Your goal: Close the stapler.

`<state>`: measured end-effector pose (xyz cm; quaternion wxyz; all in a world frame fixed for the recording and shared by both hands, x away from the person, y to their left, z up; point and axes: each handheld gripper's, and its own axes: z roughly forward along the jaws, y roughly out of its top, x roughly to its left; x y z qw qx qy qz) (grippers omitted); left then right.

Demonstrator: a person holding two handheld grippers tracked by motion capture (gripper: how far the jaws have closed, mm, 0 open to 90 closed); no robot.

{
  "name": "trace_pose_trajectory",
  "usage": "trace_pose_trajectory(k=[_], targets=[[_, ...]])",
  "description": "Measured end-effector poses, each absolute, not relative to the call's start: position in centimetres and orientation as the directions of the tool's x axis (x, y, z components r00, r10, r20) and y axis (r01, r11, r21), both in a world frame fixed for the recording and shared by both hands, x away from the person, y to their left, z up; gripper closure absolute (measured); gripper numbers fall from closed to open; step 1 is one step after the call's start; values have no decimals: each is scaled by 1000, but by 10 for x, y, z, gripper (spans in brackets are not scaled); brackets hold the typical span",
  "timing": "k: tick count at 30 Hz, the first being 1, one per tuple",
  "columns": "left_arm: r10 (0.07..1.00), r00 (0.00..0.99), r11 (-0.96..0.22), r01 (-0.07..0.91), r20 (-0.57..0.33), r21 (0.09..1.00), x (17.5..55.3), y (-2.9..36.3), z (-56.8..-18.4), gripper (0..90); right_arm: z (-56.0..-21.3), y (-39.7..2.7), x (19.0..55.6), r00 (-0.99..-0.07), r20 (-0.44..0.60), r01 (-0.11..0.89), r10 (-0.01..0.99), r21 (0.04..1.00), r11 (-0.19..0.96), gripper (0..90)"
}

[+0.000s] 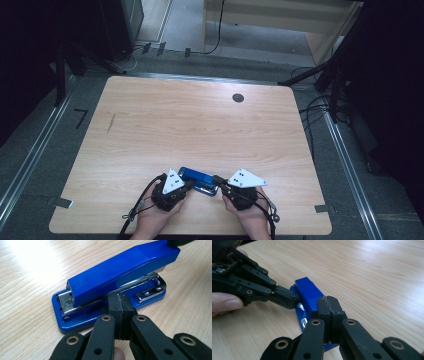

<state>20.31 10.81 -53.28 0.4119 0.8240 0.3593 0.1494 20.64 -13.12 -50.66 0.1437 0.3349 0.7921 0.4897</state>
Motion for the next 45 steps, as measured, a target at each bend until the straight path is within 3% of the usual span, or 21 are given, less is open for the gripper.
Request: trace_pose_trajectory(k=[13,24,35,38,45], targets=[[722,684,-344,484,-103,805,199,119,-532,900,-510,-132,190,-722,123,411,681,868,280,900],[775,614,-247,508,-147,825,191,162,-530,669,-520,-122,183,-721,106,416,685,857,304,900],[875,480,-193,462,-61,866,185,218,-522,451,-528,-118,185,-697,108,440,708,845,303,900],[905,419,-155,479,-70,864,187,239,-521,365,-530,-118,186,-698,113,443,707,844,303,900],[934,352,-129,488,-59,863,183,275,-519,270,-529,-119,185,-688,103,443,718,844,303,900]])
